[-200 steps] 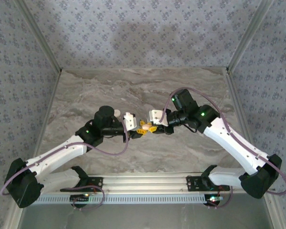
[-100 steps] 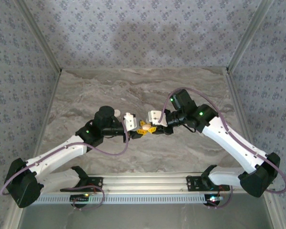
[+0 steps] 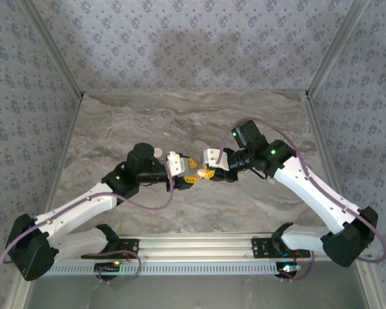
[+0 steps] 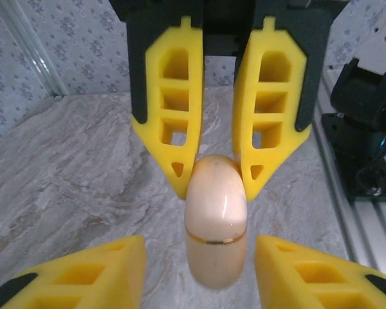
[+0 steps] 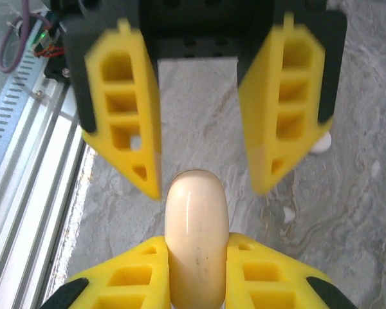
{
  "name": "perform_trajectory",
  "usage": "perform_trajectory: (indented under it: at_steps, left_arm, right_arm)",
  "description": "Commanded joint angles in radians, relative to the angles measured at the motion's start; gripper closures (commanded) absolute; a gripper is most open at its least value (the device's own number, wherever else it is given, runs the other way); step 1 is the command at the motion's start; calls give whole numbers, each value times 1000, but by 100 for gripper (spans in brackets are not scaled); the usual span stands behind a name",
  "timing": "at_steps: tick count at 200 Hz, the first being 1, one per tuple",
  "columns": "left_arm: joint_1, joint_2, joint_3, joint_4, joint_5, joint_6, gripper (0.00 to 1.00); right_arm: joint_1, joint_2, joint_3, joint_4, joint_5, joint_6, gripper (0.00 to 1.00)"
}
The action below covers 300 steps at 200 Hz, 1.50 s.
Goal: Insert the wireless bluetooth earbuds into the charging case
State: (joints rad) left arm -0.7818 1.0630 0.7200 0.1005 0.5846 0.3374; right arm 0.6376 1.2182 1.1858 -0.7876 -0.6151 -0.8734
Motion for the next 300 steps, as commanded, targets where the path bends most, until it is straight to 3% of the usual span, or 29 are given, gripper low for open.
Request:
perform_trajectory:
  at_steps: [1, 40, 92, 107, 142, 300]
  left_arm:
    - [-3, -41, -24, 7, -61, -19, 47]
    - [-4, -53, -90, 38, -306, -162, 36]
    - [5, -18, -173, 72, -777, -578, 25]
    - [18, -18, -191, 47, -862, -682, 23]
    - [44, -22, -213, 10, -903, -767, 21]
    - [93, -4, -190, -26, -923, -720, 20]
  right_arm:
    - [-37, -3, -43, -68, 21, -11, 79]
    - [-86, 82, -68, -123, 118, -34, 79]
    - [-146, 260, -35, -139, 137, -96, 79]
    - [-160, 316, -8, -154, 145, -119, 79]
    - [-191, 437, 63, -172, 164, -143, 79]
    - [-256, 762, 240, -239, 103, -234, 79]
